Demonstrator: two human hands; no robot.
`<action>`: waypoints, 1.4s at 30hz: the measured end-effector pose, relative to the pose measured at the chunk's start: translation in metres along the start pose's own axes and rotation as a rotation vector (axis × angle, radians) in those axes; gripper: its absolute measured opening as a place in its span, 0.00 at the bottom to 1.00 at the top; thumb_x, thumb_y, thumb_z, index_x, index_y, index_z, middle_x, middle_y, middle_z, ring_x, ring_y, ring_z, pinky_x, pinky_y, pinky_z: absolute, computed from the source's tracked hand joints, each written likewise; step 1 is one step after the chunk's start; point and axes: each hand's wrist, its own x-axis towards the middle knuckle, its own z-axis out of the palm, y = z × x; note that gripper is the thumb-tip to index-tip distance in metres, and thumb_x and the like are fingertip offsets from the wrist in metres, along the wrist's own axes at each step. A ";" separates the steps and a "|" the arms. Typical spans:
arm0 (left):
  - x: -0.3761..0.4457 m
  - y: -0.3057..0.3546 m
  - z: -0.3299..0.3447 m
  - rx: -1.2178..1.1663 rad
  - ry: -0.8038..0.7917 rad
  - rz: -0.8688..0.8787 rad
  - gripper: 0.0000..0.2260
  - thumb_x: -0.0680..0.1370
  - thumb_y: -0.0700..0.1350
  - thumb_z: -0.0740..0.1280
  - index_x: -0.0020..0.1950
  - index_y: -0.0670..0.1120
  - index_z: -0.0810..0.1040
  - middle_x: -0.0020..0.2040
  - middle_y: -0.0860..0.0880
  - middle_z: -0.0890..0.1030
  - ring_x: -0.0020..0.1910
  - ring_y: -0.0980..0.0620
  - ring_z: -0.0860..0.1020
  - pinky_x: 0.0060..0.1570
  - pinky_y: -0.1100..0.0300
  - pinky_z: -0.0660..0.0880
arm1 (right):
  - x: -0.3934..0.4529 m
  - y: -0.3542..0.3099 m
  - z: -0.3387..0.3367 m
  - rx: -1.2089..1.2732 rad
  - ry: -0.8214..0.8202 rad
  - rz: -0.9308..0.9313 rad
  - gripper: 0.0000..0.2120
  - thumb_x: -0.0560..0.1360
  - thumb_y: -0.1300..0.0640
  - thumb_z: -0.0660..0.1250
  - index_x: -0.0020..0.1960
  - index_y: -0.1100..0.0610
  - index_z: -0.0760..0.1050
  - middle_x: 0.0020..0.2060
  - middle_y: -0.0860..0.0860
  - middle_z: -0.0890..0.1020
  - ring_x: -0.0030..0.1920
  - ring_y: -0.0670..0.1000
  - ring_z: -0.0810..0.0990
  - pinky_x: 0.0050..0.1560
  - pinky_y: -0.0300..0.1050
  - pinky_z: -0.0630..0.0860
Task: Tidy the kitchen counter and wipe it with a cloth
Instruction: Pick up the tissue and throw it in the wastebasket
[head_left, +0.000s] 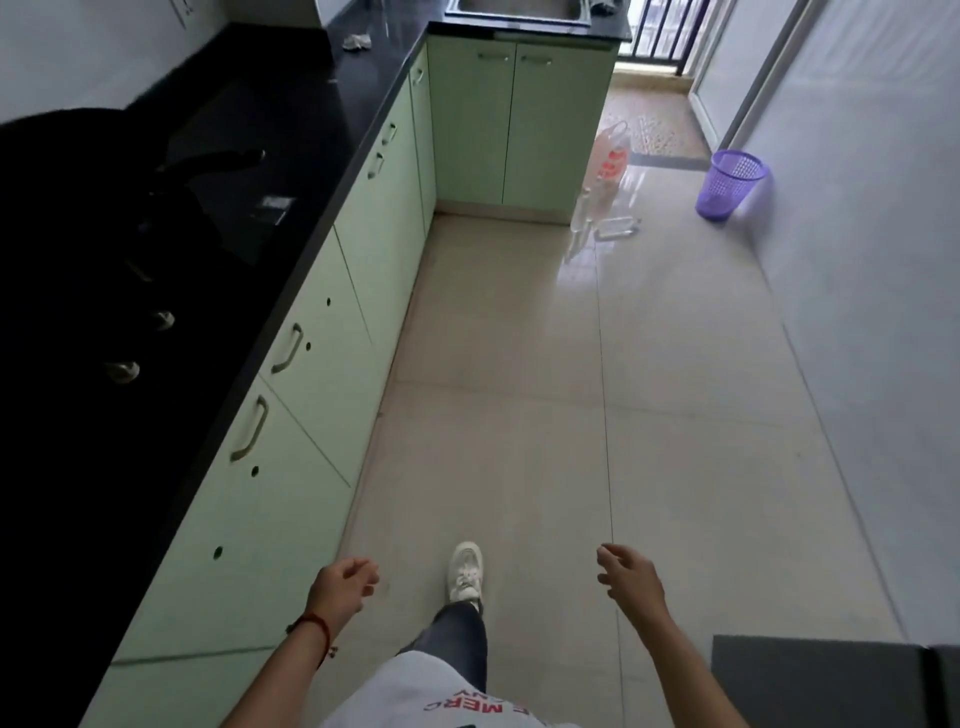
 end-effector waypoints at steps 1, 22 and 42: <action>0.013 0.011 0.001 -0.009 0.002 -0.009 0.08 0.76 0.40 0.63 0.38 0.43 0.76 0.39 0.43 0.80 0.41 0.45 0.77 0.35 0.61 0.69 | 0.017 -0.018 0.000 0.009 -0.001 -0.009 0.15 0.76 0.55 0.63 0.59 0.61 0.75 0.47 0.54 0.80 0.42 0.52 0.80 0.52 0.51 0.75; 0.283 0.428 0.124 0.005 -0.125 0.110 0.10 0.78 0.43 0.62 0.36 0.46 0.74 0.35 0.48 0.76 0.33 0.53 0.73 0.32 0.62 0.67 | 0.334 -0.261 -0.080 0.201 0.092 0.076 0.12 0.76 0.60 0.62 0.57 0.63 0.75 0.46 0.59 0.79 0.41 0.56 0.79 0.40 0.47 0.73; 0.500 0.619 0.122 -0.322 0.175 -0.153 0.06 0.78 0.41 0.62 0.41 0.43 0.75 0.36 0.46 0.78 0.34 0.50 0.75 0.35 0.61 0.68 | 0.644 -0.644 -0.043 -0.095 -0.199 -0.211 0.12 0.76 0.56 0.62 0.57 0.58 0.76 0.46 0.53 0.81 0.43 0.51 0.80 0.53 0.53 0.75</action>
